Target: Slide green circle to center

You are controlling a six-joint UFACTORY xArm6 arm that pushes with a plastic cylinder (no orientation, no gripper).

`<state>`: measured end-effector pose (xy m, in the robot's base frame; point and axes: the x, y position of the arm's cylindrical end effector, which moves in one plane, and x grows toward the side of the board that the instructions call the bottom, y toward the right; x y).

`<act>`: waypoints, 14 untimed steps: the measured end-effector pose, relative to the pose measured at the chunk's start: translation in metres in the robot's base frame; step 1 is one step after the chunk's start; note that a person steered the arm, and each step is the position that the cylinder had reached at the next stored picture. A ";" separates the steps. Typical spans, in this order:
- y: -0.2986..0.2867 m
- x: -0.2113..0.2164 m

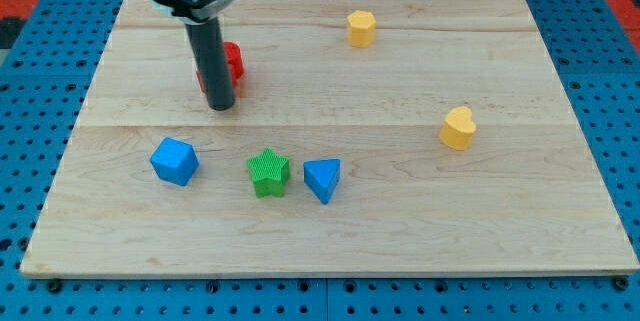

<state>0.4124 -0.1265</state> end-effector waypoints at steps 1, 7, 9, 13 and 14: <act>-0.051 0.002; -0.016 -0.133; -0.002 -0.108; 0.082 -0.090; 0.086 -0.087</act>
<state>0.3254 -0.0410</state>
